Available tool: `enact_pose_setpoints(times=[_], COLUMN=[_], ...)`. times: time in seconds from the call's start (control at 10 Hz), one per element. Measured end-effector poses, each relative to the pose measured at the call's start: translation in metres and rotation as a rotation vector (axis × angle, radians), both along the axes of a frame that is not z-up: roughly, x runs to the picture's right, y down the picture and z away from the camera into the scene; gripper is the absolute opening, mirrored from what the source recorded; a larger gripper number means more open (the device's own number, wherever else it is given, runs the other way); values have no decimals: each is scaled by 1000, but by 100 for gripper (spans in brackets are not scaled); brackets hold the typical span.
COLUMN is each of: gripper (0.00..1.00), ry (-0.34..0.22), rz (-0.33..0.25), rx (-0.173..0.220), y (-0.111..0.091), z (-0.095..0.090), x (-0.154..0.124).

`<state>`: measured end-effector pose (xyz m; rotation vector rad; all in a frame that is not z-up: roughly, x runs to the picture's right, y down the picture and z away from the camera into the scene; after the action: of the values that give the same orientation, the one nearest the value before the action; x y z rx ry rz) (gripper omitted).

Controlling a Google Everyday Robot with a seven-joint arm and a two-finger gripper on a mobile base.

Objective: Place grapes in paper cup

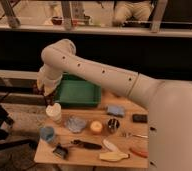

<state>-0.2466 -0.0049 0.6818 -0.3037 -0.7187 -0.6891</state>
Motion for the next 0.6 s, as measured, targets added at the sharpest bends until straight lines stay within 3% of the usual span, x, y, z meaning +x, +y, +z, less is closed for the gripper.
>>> enact_pose_setpoints(times=[0.4,0.6], gripper=[0,0], ry=[-34,-59], rz=[11,44], rx=[-26,-24], y=[5,9], z=[-1,1], x=[-6,-5])
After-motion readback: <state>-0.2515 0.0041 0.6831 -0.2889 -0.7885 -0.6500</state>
